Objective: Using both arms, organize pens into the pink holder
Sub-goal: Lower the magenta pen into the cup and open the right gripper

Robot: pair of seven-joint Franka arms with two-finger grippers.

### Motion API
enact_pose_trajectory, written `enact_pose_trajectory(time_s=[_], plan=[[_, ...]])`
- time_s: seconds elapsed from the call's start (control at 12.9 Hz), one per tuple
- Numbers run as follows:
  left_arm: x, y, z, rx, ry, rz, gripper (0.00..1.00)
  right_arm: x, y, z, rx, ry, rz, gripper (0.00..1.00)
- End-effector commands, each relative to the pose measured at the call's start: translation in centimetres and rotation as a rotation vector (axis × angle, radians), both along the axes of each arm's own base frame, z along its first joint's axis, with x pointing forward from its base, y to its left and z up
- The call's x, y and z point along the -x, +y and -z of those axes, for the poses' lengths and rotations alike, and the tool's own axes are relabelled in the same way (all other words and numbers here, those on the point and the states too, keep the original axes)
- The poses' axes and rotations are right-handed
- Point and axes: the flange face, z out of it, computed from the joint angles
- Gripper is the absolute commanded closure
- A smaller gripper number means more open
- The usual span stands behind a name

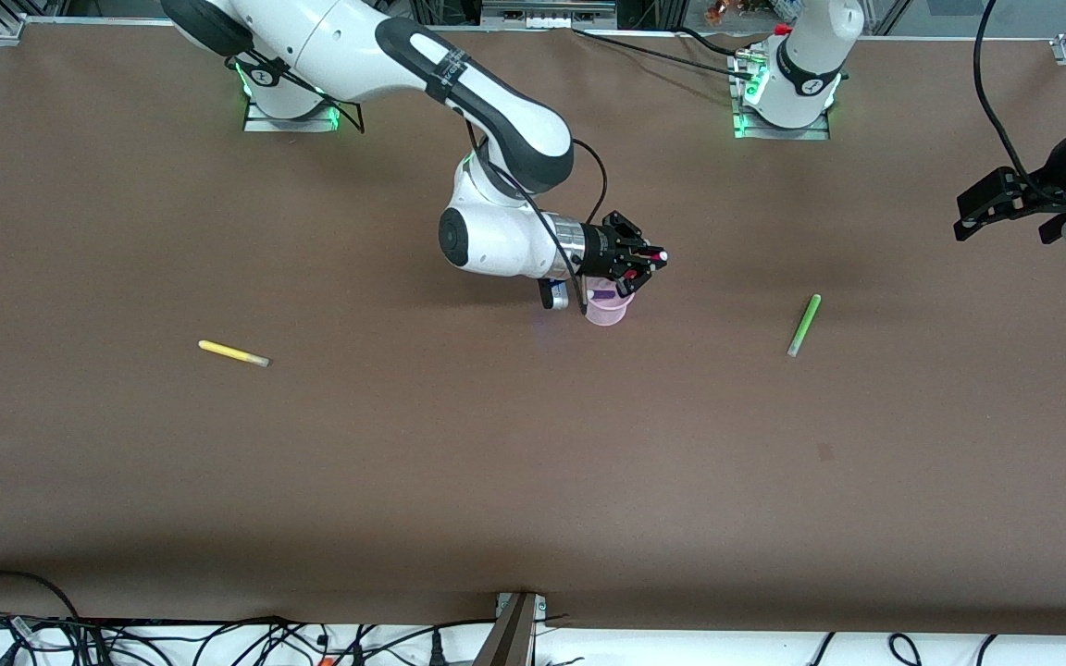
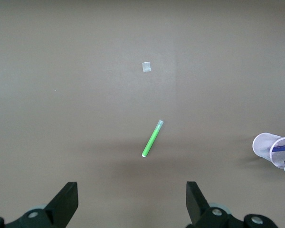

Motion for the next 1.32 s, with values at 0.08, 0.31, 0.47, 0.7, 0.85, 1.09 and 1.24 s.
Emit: enact_pose_trajectory(time_s=[0.08,0.31,0.47,0.7,0.85,1.09,1.24], plan=[[-0.3,-0.2,-0.5,-0.023,-0.001,-0.001,0.0,-0.8,0.7,1.2,-0.02,0.022,0.033,0.9],[-0.3,-0.2,-0.4,-0.023,0.001,-0.001,0.0,-0.9,0.7,1.7,-0.019,0.026,0.035,0.9],[-0.3,-0.2,-0.4,-0.023,0.001,0.0,0.0,-1.3,0.7,1.8,-0.025,0.025,0.04,0.9],[-0.3,-0.1,-0.4,-0.023,0.001,-0.003,0.0,-1.9,0.9,1.7,-0.046,-0.015,0.027,0.88],[-0.3,-0.1,-0.4,-0.023,0.001,-0.001,0.0,-2.0,0.9,1.9,-0.05,-0.032,0.015,0.86],[-0.3,-0.1,-0.4,-0.023,0.001,-0.003,0.0,-2.0,0.8,2.2,-0.049,-0.047,0.004,0.86],[-0.3,-0.2,-0.4,-0.023,0.001,0.0,0.0,-2.1,0.7,2.5,-0.048,-0.056,-0.002,0.84]])
